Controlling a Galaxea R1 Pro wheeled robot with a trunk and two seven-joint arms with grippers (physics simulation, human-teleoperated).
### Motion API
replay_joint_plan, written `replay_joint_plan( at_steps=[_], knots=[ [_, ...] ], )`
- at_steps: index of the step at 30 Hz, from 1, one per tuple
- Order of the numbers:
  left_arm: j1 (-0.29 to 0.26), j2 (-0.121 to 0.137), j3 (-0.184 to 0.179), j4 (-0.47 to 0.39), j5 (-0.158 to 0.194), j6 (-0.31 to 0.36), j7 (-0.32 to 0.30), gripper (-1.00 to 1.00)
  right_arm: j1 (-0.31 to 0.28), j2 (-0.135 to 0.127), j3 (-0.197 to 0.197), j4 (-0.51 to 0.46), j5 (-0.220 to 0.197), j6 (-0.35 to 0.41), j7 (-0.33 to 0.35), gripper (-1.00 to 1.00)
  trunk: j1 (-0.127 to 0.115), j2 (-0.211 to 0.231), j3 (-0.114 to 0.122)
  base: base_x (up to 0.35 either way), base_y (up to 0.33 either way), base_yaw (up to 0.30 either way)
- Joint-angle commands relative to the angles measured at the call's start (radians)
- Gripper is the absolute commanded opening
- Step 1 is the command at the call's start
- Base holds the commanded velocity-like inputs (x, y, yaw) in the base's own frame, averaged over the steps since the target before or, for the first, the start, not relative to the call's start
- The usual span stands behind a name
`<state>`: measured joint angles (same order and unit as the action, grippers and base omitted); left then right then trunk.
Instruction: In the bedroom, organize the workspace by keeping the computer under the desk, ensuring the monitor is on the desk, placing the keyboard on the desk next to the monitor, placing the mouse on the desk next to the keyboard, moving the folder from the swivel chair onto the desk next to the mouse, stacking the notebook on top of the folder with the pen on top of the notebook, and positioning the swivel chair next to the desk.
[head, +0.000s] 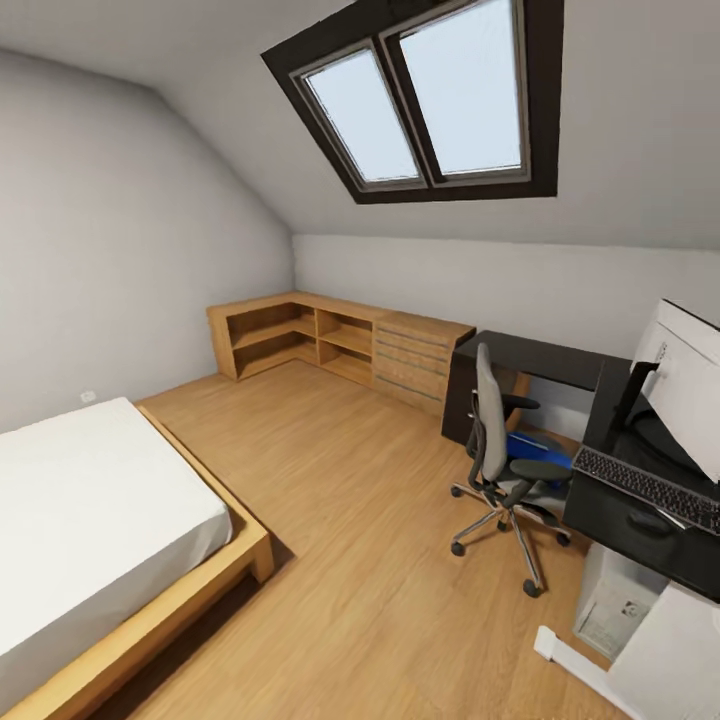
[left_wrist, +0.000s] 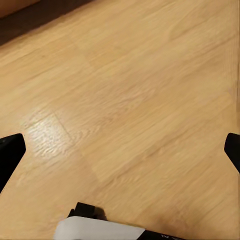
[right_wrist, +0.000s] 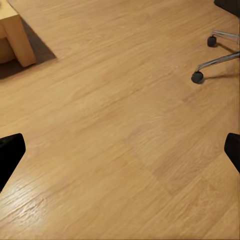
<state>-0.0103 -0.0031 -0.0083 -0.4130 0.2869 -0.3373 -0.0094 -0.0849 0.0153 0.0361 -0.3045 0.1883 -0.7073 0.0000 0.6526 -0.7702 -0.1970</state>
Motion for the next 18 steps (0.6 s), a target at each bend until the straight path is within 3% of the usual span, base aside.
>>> replay_joint_plan(
  at_steps=[1, 8, 18],
  knots=[
    [0.0, 0.0, -0.001, 0.0, 0.006, -0.003, -0.001, 1.0, -0.001, 0.0, 0.001, 0.001, 0.002, -0.003, 0.0, 1.0, 0.001, -0.001, -0.001, 0.191, 0.212, -0.29],
    [0.0, 0.0, -0.001, 0.0, 0.006, -0.002, -0.001, 1.0, -0.001, 0.0, 0.001, 0.001, 0.002, -0.003, 0.0, 1.0, 0.001, -0.001, -0.001, 0.208, 0.265, -0.29],
    [0.0, 0.0, -0.001, 0.002, 0.006, -0.002, -0.001, 1.0, -0.001, 0.0, 0.001, 0.002, 0.003, -0.001, 0.001, 1.0, 0.001, -0.001, -0.001, 0.096, 0.296, -0.29]
  ],
)
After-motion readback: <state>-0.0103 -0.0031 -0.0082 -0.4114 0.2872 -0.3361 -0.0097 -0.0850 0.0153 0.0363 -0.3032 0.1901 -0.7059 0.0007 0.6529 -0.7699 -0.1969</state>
